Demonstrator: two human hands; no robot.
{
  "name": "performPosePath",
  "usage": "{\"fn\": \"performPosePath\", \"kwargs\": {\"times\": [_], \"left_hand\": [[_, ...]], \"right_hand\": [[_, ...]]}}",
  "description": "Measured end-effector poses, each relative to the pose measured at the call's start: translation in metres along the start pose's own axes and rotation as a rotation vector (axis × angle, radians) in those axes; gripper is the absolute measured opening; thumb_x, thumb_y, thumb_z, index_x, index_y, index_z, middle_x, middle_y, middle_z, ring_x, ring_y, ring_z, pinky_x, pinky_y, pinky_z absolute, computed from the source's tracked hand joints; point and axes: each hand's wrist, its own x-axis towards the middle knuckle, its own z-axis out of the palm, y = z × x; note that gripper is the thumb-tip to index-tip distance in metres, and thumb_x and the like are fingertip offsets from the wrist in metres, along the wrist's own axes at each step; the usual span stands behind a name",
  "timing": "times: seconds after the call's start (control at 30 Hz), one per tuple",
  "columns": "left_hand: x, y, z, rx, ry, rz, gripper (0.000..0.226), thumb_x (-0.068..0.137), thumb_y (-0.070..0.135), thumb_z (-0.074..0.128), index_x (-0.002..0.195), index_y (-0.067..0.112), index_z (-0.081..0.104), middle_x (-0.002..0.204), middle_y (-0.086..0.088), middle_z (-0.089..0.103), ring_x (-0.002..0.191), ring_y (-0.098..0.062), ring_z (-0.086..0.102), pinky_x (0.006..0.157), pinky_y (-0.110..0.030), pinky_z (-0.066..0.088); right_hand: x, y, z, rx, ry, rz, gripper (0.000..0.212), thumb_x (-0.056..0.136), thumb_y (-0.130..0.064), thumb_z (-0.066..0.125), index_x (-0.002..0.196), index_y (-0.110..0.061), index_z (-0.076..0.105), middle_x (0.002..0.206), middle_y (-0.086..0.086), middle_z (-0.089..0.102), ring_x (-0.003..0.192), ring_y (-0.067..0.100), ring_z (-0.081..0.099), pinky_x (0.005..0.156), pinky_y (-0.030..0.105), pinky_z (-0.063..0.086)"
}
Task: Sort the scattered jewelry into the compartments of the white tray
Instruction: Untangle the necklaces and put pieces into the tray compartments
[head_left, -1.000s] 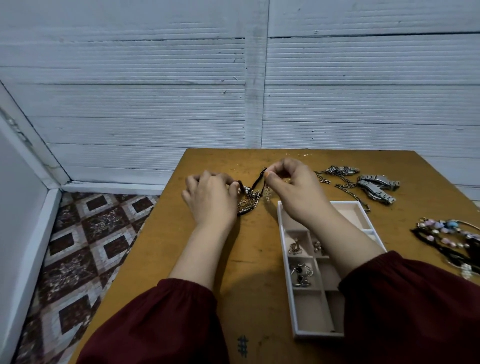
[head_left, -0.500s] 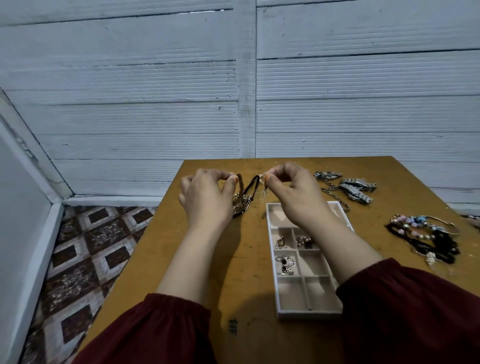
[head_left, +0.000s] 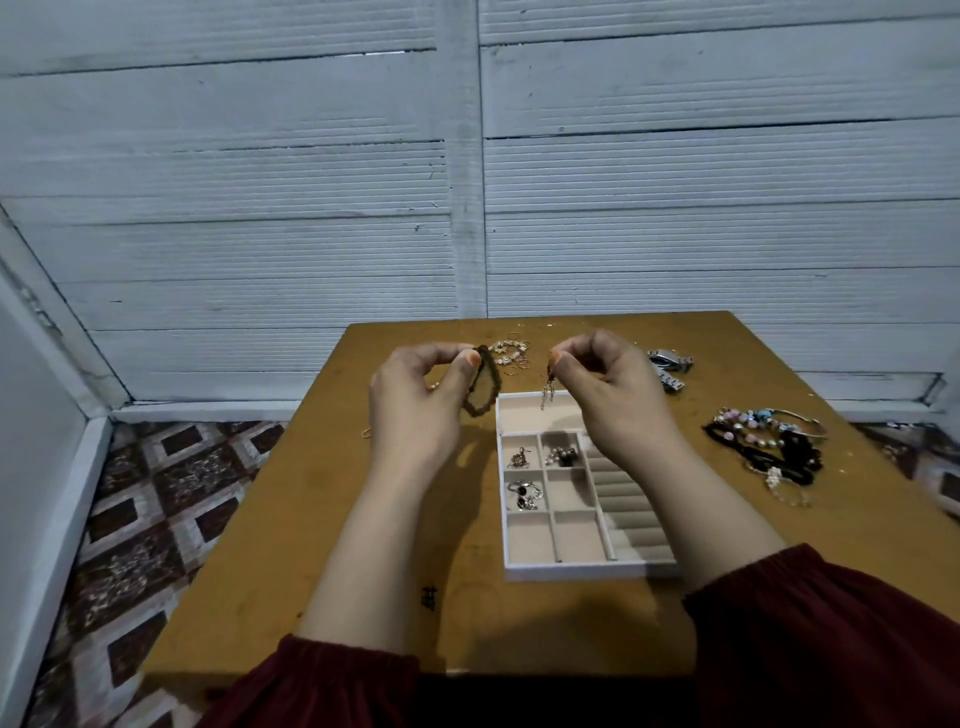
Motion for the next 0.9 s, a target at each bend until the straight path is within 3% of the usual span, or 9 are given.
{"fn": "performPosePath", "kwargs": {"times": [0.23,0.33,0.53,0.63,0.7,0.9], "left_hand": [[-0.03,0.006,0.012,-0.137,-0.064,-0.063,0.008,0.088,0.019,0.067,0.083,0.026,0.069,0.093,0.001,0.071,0.09,-0.009,0.064,0.09,-0.034,0.051],[-0.039,0.007,0.014,-0.143,-0.046,-0.058,0.013,0.087,0.019,0.067,0.08,0.029,0.068,0.092,0.006,0.07,0.089,-0.003,0.062,0.087,-0.027,0.049],[-0.046,0.001,0.016,-0.123,-0.008,-0.068,0.005,0.087,0.021,0.067,0.087,0.024,0.071,0.097,0.002,0.07,0.095,-0.007,0.062,0.09,-0.03,0.049],[-0.048,-0.002,0.017,-0.129,0.009,-0.092,0.01,0.087,0.02,0.067,0.083,0.029,0.068,0.096,0.004,0.069,0.095,-0.004,0.061,0.091,-0.03,0.048],[-0.048,-0.004,0.018,-0.124,0.034,-0.093,0.014,0.087,0.02,0.067,0.081,0.033,0.066,0.096,0.004,0.069,0.095,-0.005,0.061,0.092,-0.031,0.049],[-0.047,-0.014,0.017,-0.044,0.1,-0.069,0.022,0.087,0.023,0.067,0.075,0.04,0.061,0.094,0.007,0.067,0.096,-0.01,0.061,0.091,-0.036,0.049]], "right_hand": [[-0.027,0.01,-0.013,0.072,0.032,0.035,0.015,0.09,-0.014,0.062,0.077,-0.023,0.06,0.078,-0.008,0.062,0.072,0.002,0.056,0.066,0.011,0.044],[-0.035,0.015,-0.011,0.099,0.008,0.05,0.017,0.089,-0.012,0.062,0.076,-0.023,0.061,0.076,-0.007,0.063,0.069,-0.002,0.056,0.066,0.01,0.044],[-0.037,0.022,0.0,0.116,-0.042,0.095,0.014,0.09,-0.014,0.063,0.078,-0.021,0.063,0.072,-0.008,0.061,0.069,0.004,0.055,0.068,0.022,0.045],[-0.034,0.021,0.006,0.098,-0.067,0.115,0.013,0.09,-0.015,0.062,0.08,-0.021,0.064,0.073,-0.005,0.062,0.069,0.005,0.056,0.068,0.023,0.046],[-0.031,0.021,0.009,0.088,-0.076,0.139,0.013,0.09,-0.017,0.062,0.079,-0.022,0.063,0.075,-0.002,0.063,0.07,0.009,0.058,0.07,0.03,0.05],[-0.023,0.029,0.015,-0.116,-0.083,0.149,0.01,0.089,-0.027,0.062,0.081,-0.023,0.065,0.082,-0.005,0.068,0.08,0.016,0.065,0.081,0.042,0.053]]}}
